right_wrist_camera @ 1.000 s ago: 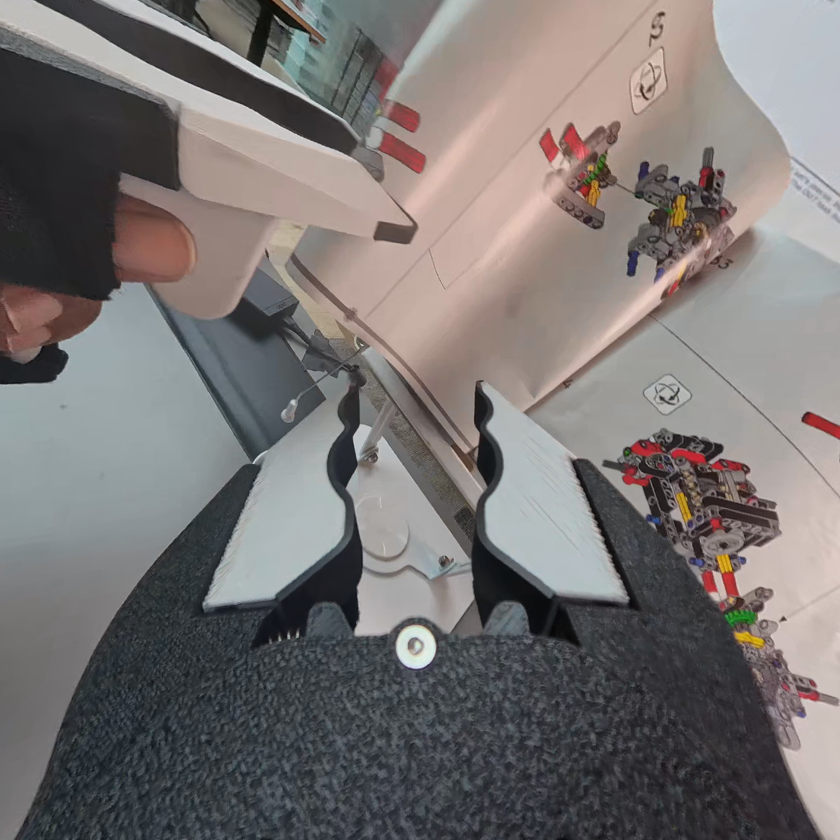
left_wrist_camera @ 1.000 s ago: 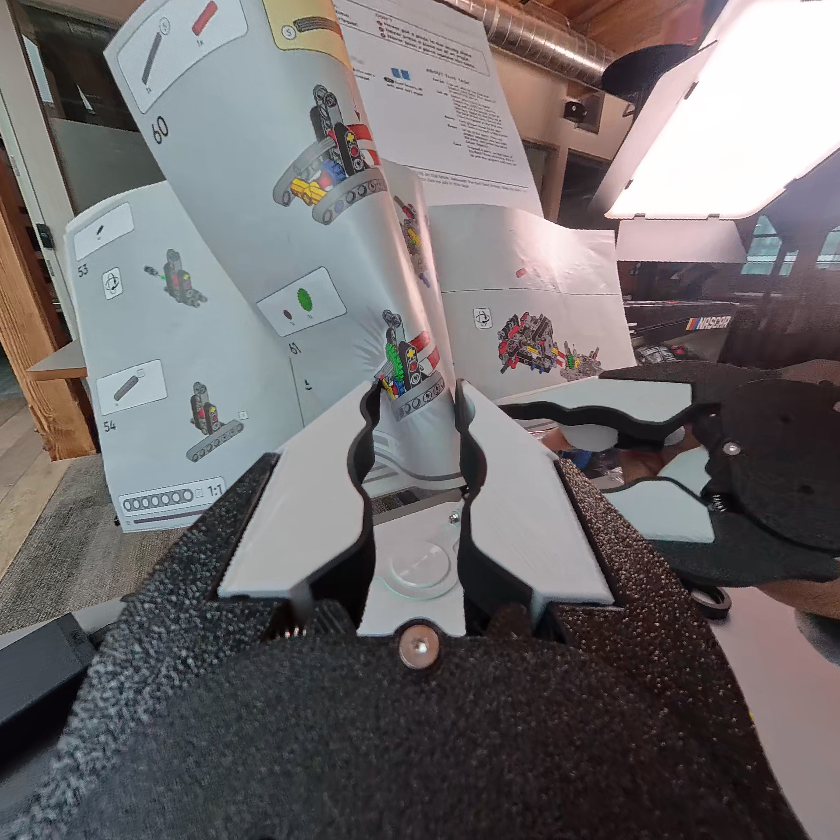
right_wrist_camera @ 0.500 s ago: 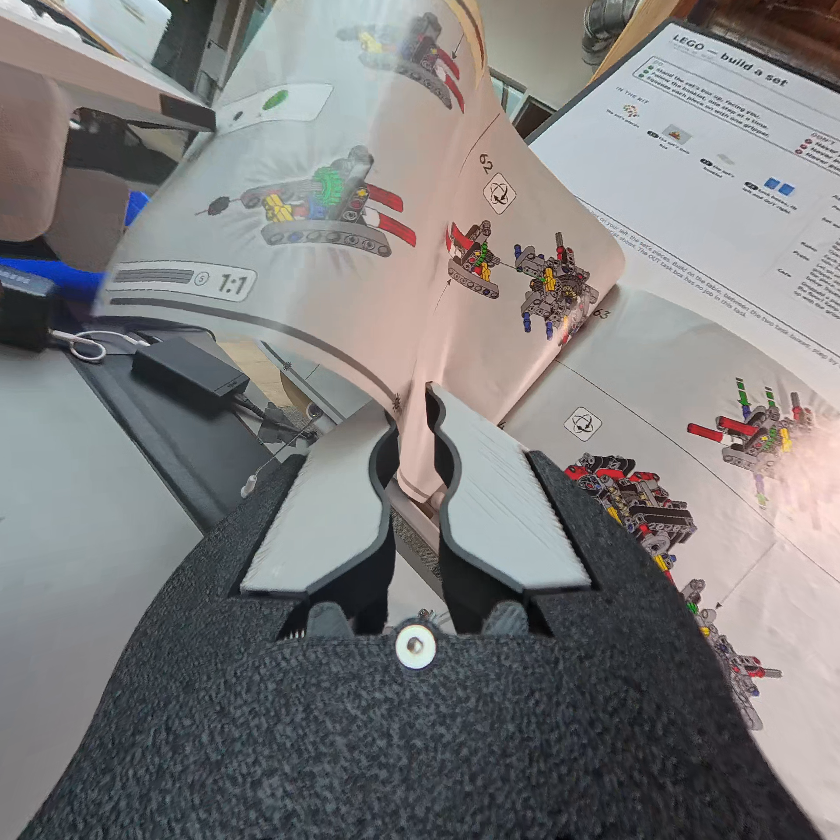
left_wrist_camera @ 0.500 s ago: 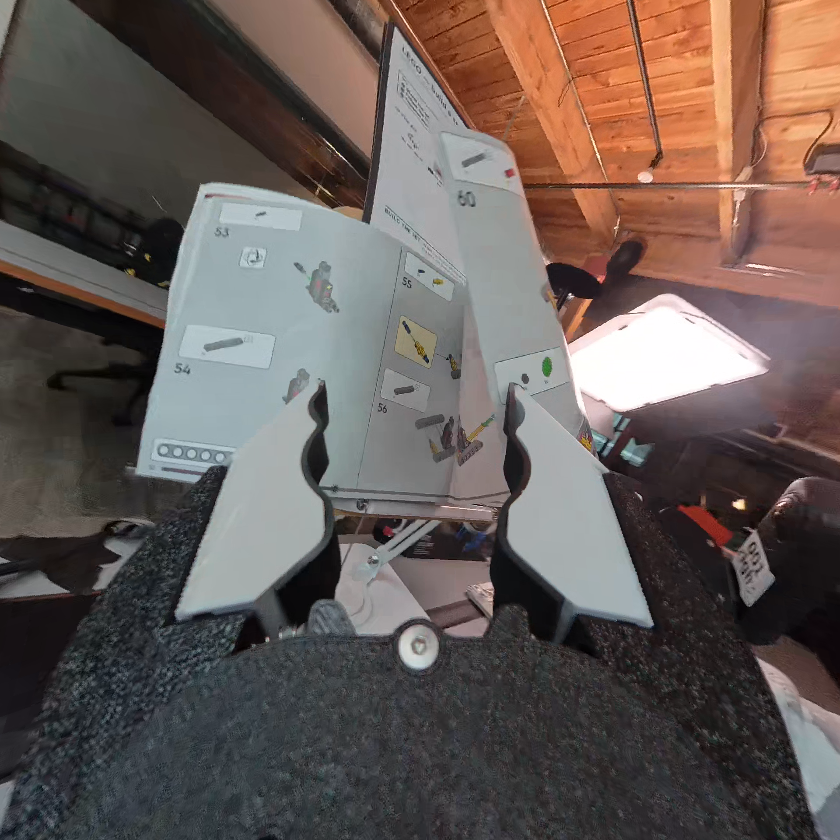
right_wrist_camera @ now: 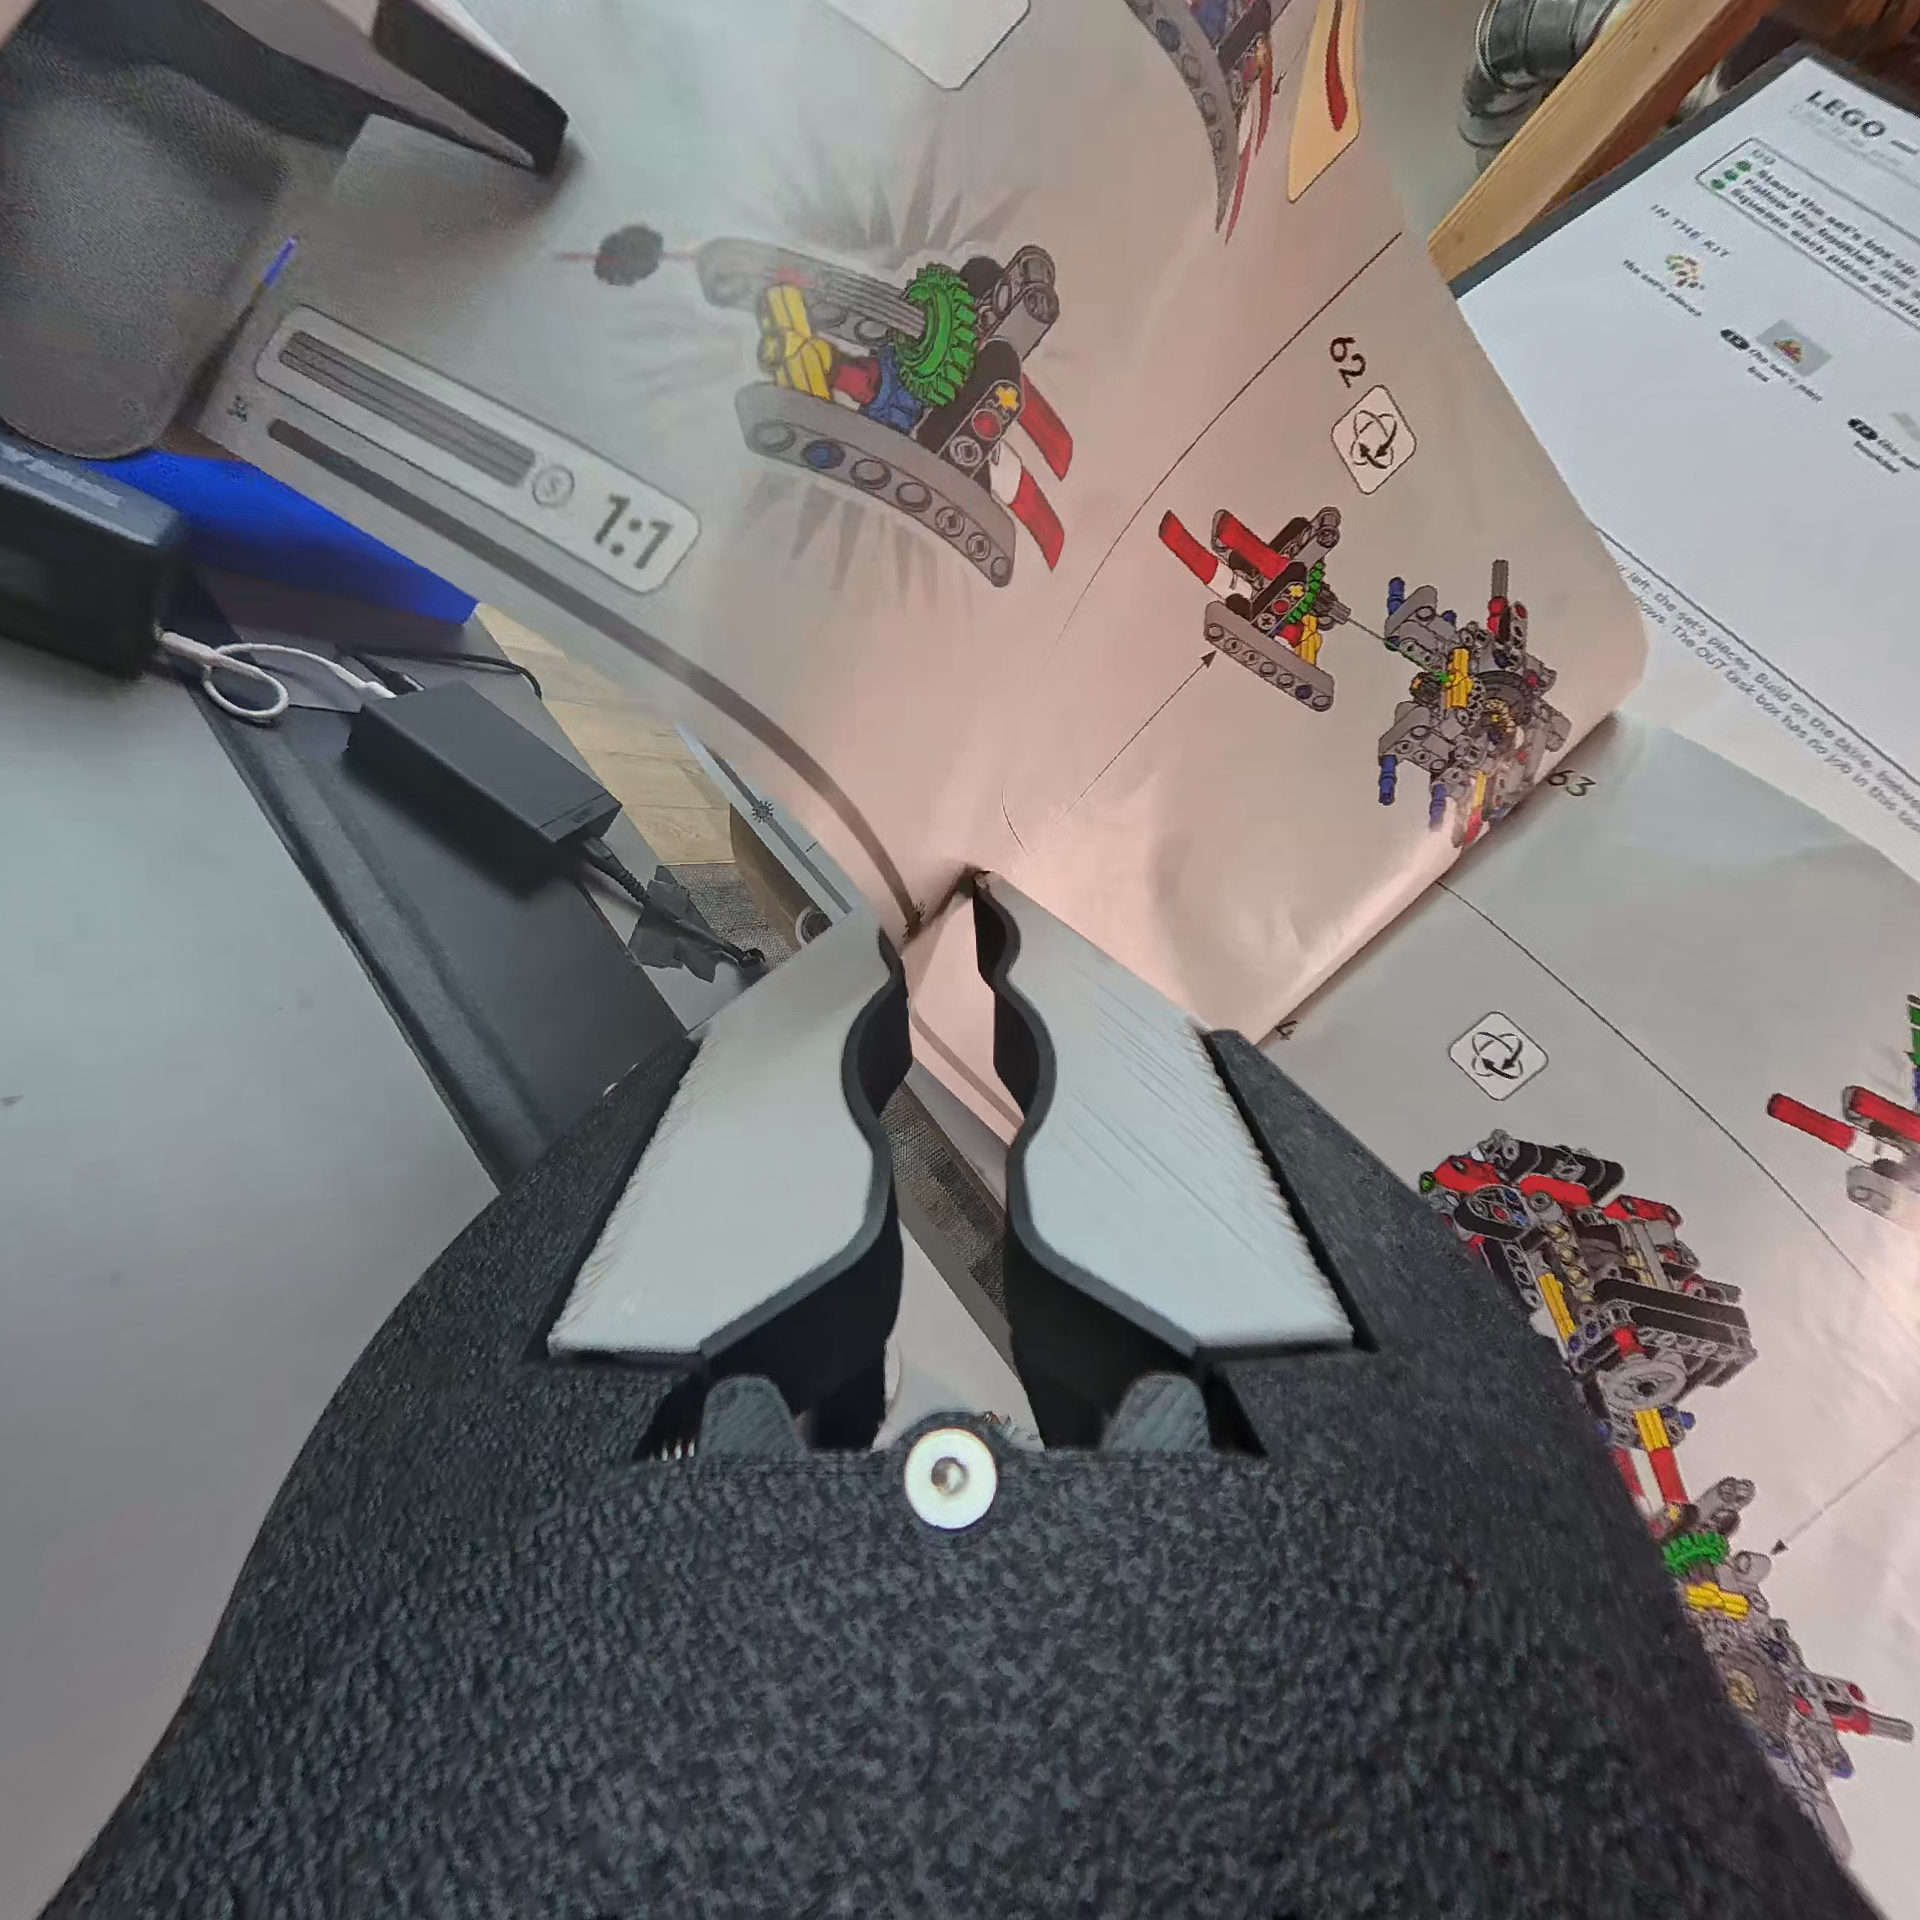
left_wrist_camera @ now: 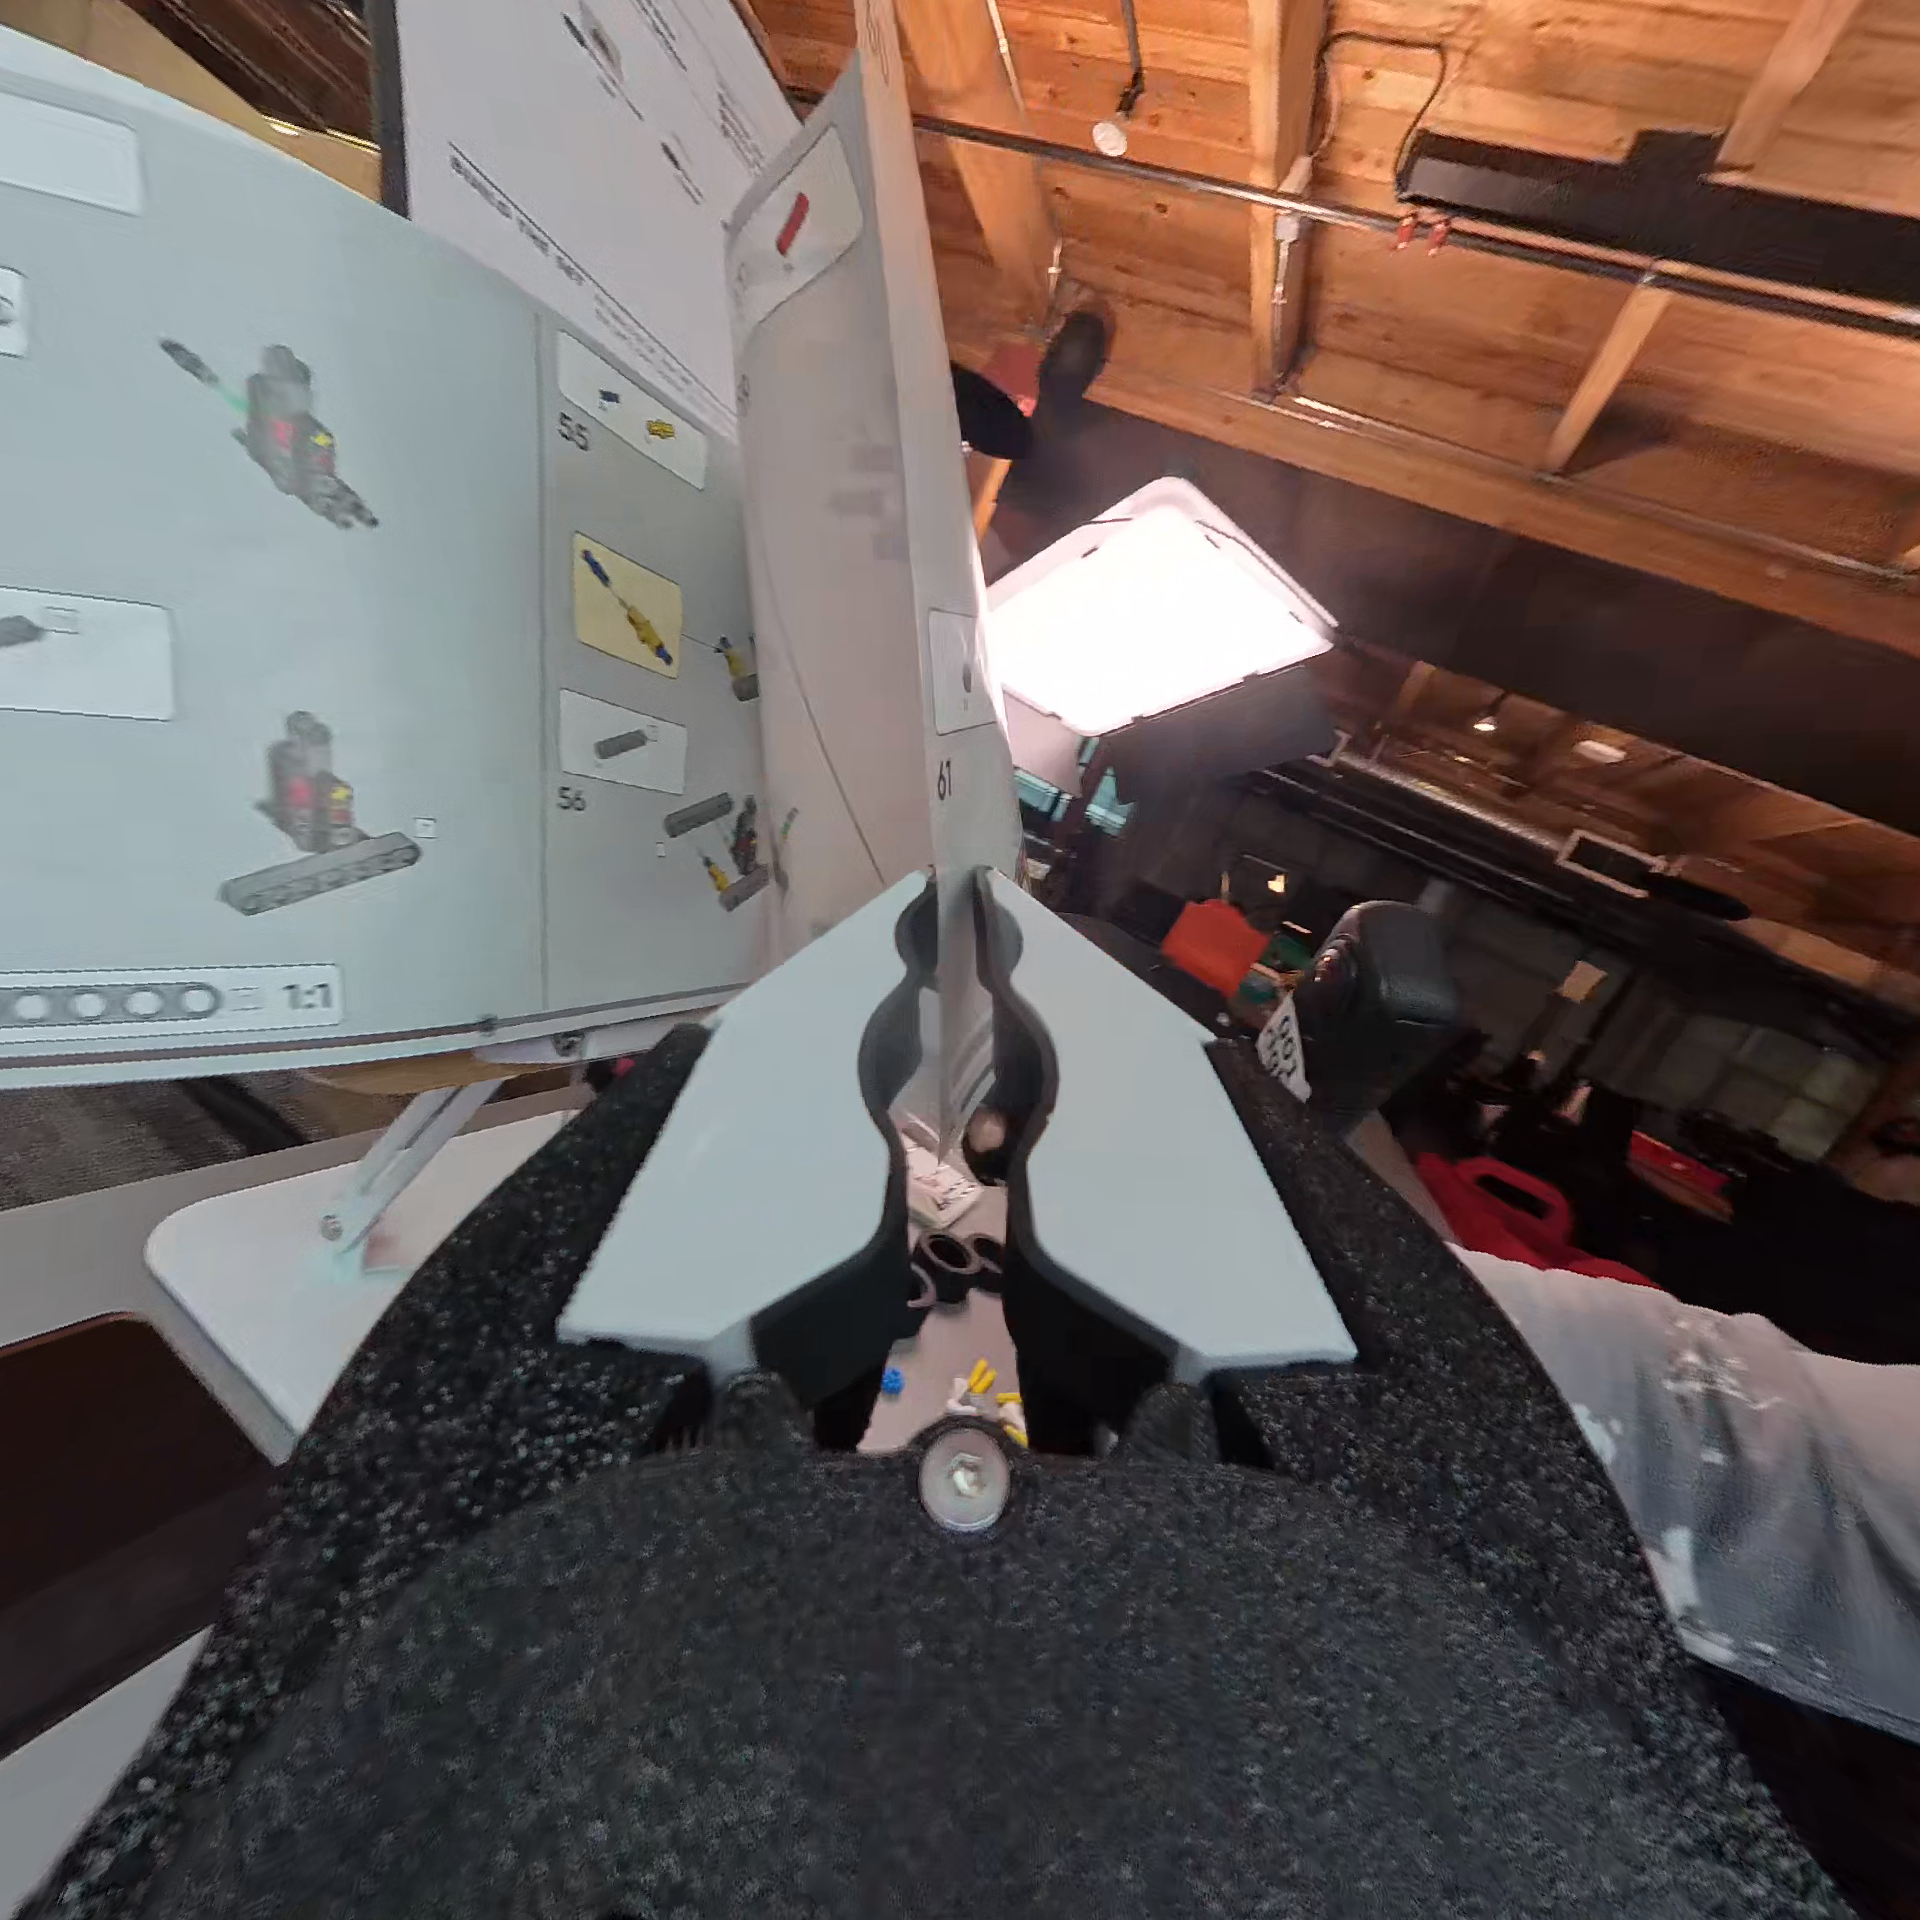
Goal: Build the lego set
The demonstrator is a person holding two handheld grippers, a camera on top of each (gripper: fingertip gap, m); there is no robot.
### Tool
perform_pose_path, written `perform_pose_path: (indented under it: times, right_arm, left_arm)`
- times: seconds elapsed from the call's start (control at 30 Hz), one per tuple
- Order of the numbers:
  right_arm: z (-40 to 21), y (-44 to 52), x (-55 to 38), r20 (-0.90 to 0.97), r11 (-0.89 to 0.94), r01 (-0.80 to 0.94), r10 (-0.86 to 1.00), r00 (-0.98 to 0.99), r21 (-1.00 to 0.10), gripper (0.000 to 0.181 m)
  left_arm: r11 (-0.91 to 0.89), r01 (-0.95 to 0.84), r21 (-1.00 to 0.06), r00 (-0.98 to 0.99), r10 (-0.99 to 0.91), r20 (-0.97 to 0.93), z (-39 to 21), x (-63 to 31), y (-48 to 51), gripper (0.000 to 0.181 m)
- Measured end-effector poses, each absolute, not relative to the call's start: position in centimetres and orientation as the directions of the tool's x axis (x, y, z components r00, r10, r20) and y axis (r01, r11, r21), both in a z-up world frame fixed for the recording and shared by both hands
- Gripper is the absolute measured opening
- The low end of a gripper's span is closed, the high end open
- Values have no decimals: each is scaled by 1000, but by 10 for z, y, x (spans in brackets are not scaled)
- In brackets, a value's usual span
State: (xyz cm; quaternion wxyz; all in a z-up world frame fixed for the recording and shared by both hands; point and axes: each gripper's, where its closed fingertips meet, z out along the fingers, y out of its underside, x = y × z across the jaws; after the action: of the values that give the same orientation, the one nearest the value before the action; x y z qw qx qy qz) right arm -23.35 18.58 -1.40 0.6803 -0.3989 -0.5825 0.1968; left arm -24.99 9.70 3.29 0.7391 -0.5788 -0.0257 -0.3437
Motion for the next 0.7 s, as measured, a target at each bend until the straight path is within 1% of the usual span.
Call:
perform_pose_path:
  times: [0.03,0.13,0.23,0.3,0.5,0.53,0.63,0.7]
  right_arm:
    - [-17,185,-236,635,601,204,737,232,-773,10]
    - [-30,179,-238,614,577,221,772,165,-786,30]
    - [-28,180,-226,592,567,177,789,163,-805,34]
    - [-23,188,-213,558,538,149,809,185,-830,34]
    - [-22,242,-179,472,433,193,839,272,-881,21]
    - [-20,241,-177,461,426,181,849,258,-886,18]
    - [-16,219,-182,472,454,132,862,186,-881,0]
    - [-14,200,-194,454,444,97,876,162,-891,0]
  left_arm:
    - [105,515,-851,798,-420,431,29,-260,97,3]
    - [122,484,-867,854,-282,437,22,-293,94,0]
    - [113,431,-895,896,-171,410,13,-321,91,0]
    - [103,420,-901,903,-143,405,10,-331,90,0]
    - [74,369,-926,927,-92,362,3,-339,96,0]
    - [76,371,-925,927,-92,364,3,-340,96,0]
    - [92,371,-924,927,-95,363,5,-340,96,0]
    - [104,366,-925,929,-97,357,8,-338,95,0]
